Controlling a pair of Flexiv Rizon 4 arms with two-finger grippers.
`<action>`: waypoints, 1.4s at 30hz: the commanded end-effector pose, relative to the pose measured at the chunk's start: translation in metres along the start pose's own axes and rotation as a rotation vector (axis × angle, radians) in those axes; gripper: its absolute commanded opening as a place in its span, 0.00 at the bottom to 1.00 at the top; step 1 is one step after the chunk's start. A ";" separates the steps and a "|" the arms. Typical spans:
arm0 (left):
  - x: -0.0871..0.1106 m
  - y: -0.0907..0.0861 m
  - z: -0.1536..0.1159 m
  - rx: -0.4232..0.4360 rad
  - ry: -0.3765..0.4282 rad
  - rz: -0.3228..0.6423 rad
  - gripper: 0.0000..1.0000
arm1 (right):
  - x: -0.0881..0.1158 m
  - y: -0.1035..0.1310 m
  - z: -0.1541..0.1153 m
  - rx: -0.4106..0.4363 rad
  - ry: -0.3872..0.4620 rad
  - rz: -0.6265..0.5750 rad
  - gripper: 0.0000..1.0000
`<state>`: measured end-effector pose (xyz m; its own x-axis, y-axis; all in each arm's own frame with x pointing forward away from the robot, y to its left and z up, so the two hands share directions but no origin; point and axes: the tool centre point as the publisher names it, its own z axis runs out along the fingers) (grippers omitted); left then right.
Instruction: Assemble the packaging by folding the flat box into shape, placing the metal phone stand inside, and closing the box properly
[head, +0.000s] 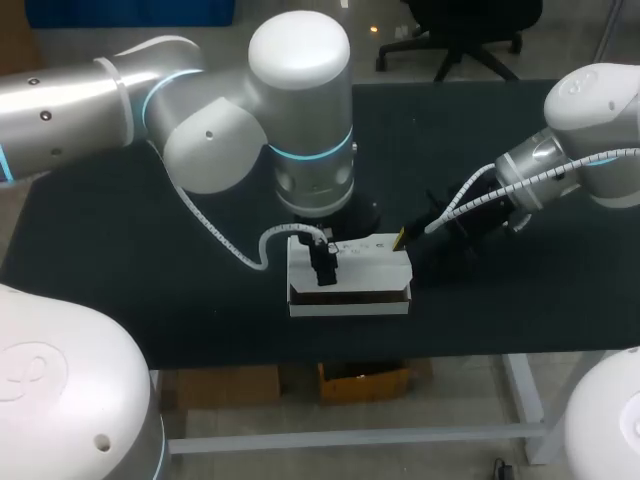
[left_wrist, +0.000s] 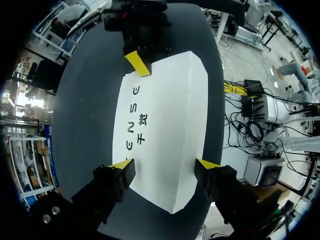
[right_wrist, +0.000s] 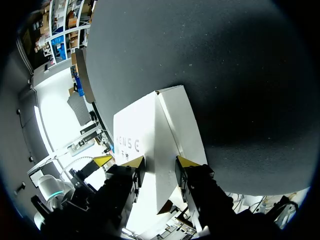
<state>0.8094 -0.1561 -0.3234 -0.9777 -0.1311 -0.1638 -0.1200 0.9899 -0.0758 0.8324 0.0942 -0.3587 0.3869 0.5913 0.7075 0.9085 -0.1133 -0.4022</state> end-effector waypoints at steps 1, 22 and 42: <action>0.003 0.002 0.000 0.012 -0.001 0.001 0.80 | 0.000 0.001 0.000 0.004 0.004 -0.001 0.37; -0.010 -0.001 0.016 0.020 -0.065 -0.021 0.75 | 0.000 0.001 0.000 0.004 0.004 -0.001 0.37; -0.009 -0.003 0.019 0.021 -0.208 0.007 0.44 | 0.000 0.001 0.000 0.004 0.004 -0.001 0.37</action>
<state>0.8256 -0.1584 -0.3401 -0.9270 -0.1330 -0.3507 -0.1054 0.9897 -0.0967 0.8324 0.0945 -0.3587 0.3869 0.5912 0.7077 0.9085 -0.1130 -0.4023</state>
